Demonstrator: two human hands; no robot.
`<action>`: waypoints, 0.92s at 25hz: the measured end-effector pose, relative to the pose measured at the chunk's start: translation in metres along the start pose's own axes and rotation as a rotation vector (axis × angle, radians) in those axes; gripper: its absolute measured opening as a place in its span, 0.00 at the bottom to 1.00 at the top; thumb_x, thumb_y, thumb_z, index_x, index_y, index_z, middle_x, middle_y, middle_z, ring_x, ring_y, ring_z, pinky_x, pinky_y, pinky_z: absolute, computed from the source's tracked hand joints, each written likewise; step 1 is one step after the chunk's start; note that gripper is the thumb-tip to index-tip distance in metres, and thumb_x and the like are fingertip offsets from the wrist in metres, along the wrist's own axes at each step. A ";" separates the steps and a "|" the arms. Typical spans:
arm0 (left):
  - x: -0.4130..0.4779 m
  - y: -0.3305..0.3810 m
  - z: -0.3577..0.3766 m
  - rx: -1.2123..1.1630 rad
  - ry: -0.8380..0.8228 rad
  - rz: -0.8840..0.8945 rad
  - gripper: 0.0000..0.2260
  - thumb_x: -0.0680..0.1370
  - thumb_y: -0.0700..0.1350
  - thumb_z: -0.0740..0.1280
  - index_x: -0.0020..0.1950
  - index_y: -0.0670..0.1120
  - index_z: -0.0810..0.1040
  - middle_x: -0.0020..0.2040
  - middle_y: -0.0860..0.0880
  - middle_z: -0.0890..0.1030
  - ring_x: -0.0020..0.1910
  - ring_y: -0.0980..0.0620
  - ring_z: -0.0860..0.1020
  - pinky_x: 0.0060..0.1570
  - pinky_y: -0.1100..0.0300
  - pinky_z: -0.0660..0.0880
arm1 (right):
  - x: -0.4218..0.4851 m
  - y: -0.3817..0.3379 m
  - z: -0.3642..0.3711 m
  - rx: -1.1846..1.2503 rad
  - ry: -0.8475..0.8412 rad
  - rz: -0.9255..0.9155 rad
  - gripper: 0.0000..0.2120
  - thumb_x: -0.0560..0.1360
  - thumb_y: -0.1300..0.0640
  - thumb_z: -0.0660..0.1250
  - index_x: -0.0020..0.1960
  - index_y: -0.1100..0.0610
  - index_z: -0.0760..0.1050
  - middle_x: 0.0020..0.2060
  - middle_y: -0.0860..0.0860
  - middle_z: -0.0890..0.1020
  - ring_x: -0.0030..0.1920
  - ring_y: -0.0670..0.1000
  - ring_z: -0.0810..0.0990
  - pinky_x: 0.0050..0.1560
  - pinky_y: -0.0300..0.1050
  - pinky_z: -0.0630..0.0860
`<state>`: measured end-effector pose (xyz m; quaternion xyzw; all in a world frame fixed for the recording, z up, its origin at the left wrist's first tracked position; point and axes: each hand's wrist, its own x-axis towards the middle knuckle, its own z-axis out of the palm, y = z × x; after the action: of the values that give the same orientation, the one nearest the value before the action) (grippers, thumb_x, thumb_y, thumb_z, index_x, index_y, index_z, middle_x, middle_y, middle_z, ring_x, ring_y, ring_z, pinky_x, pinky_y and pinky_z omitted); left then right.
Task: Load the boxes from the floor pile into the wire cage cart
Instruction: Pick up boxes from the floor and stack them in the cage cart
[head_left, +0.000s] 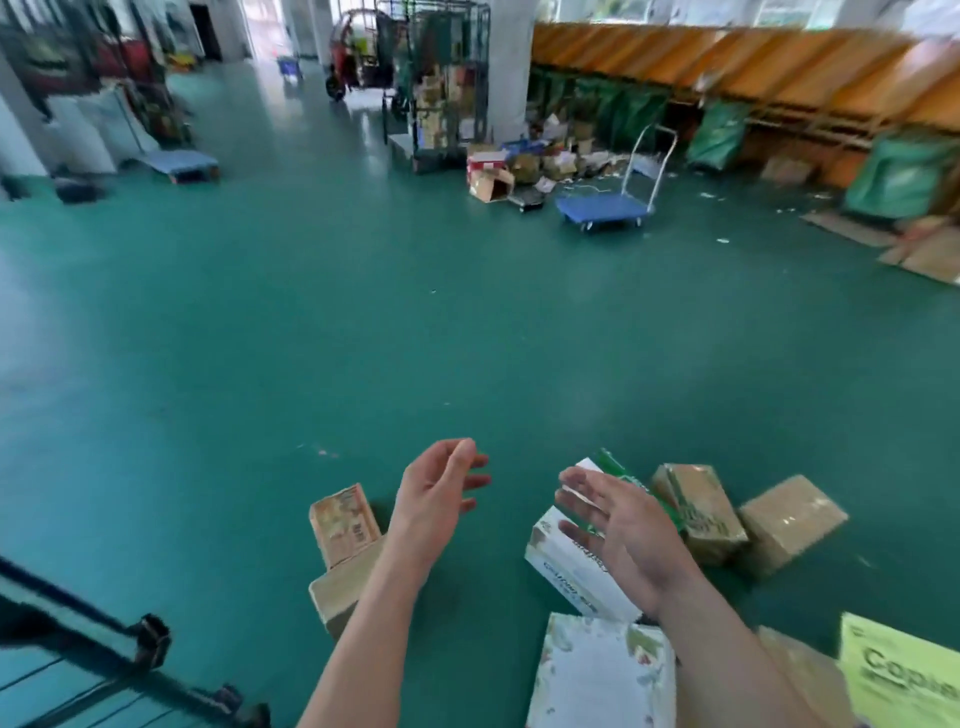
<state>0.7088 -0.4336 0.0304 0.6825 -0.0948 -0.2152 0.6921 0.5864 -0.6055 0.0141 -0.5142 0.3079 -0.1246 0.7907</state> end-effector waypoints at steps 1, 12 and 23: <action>0.010 0.004 0.009 0.015 -0.040 0.004 0.09 0.84 0.49 0.63 0.55 0.47 0.81 0.50 0.50 0.87 0.49 0.49 0.86 0.55 0.45 0.80 | 0.004 -0.003 -0.010 0.022 0.030 -0.006 0.14 0.82 0.55 0.64 0.61 0.63 0.80 0.61 0.56 0.82 0.63 0.56 0.81 0.58 0.57 0.80; 0.135 0.041 0.055 0.142 -0.401 0.053 0.11 0.84 0.51 0.62 0.54 0.47 0.82 0.49 0.50 0.87 0.48 0.50 0.86 0.56 0.45 0.81 | 0.042 -0.025 -0.036 0.210 0.423 -0.130 0.13 0.83 0.55 0.62 0.61 0.61 0.81 0.58 0.55 0.84 0.59 0.55 0.83 0.53 0.53 0.79; 0.182 0.019 0.139 0.266 -0.777 0.021 0.11 0.84 0.51 0.62 0.55 0.48 0.81 0.50 0.51 0.86 0.48 0.52 0.86 0.55 0.46 0.81 | 0.014 -0.013 -0.061 0.231 0.707 -0.163 0.09 0.84 0.58 0.60 0.53 0.55 0.79 0.60 0.54 0.83 0.62 0.56 0.81 0.67 0.62 0.74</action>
<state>0.8152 -0.6378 0.0267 0.6330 -0.3830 -0.4359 0.5125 0.5618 -0.6633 0.0032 -0.3700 0.5035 -0.3907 0.6759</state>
